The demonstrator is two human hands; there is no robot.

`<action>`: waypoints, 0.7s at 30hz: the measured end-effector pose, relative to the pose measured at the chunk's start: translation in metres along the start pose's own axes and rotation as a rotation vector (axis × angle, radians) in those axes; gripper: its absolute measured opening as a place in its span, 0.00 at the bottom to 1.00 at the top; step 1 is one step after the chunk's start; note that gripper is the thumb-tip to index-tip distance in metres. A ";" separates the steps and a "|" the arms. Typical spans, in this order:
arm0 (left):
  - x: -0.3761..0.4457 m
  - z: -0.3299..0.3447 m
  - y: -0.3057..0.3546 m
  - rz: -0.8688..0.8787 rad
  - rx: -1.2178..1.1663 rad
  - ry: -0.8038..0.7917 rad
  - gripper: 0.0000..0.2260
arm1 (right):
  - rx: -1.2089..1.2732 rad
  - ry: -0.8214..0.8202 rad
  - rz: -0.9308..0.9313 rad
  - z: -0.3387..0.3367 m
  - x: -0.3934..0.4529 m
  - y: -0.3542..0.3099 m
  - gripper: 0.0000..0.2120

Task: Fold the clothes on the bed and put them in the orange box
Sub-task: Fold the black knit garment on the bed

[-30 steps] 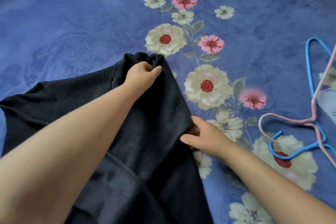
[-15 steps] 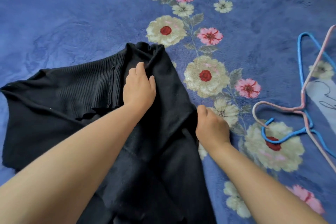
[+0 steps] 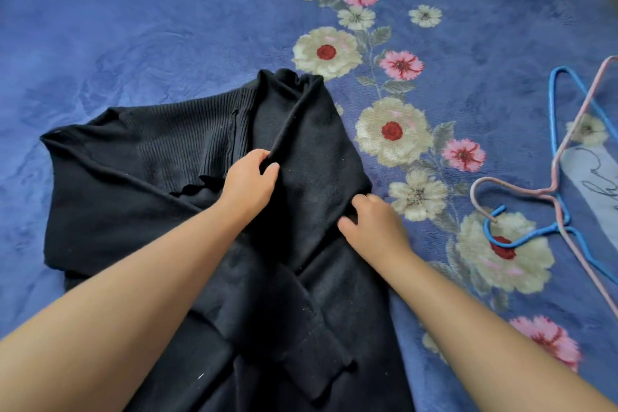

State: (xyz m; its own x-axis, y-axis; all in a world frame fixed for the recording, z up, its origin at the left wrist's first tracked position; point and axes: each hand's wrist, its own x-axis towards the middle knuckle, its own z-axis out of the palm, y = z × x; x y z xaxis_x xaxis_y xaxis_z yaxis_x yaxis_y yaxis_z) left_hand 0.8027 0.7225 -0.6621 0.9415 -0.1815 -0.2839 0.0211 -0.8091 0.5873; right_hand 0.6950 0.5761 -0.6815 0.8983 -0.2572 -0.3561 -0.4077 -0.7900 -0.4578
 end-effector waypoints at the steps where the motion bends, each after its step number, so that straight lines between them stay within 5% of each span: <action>1: 0.002 -0.002 0.001 -0.009 -0.034 0.012 0.11 | 0.007 0.052 0.027 -0.001 0.005 -0.008 0.10; 5: 0.002 0.000 -0.001 -0.051 -0.117 0.012 0.09 | 0.138 0.203 0.134 -0.001 0.019 -0.022 0.13; 10: 0.002 0.005 -0.003 -0.053 -0.099 0.001 0.10 | 0.837 0.382 0.556 0.005 0.025 -0.007 0.10; 15: 0.002 0.010 -0.001 -0.044 0.086 -0.058 0.14 | 0.524 0.379 0.420 0.005 0.023 0.004 0.05; 21: -0.005 0.014 -0.006 -0.108 0.184 0.058 0.21 | 0.776 0.174 0.426 -0.006 0.029 0.016 0.04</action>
State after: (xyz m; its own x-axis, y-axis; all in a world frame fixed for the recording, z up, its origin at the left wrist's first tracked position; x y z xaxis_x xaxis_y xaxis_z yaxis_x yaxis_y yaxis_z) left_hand 0.7928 0.7206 -0.6754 0.9549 -0.0599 -0.2907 0.0665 -0.9113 0.4063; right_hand 0.7158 0.5527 -0.6941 0.6325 -0.5722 -0.5221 -0.6506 -0.0267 -0.7589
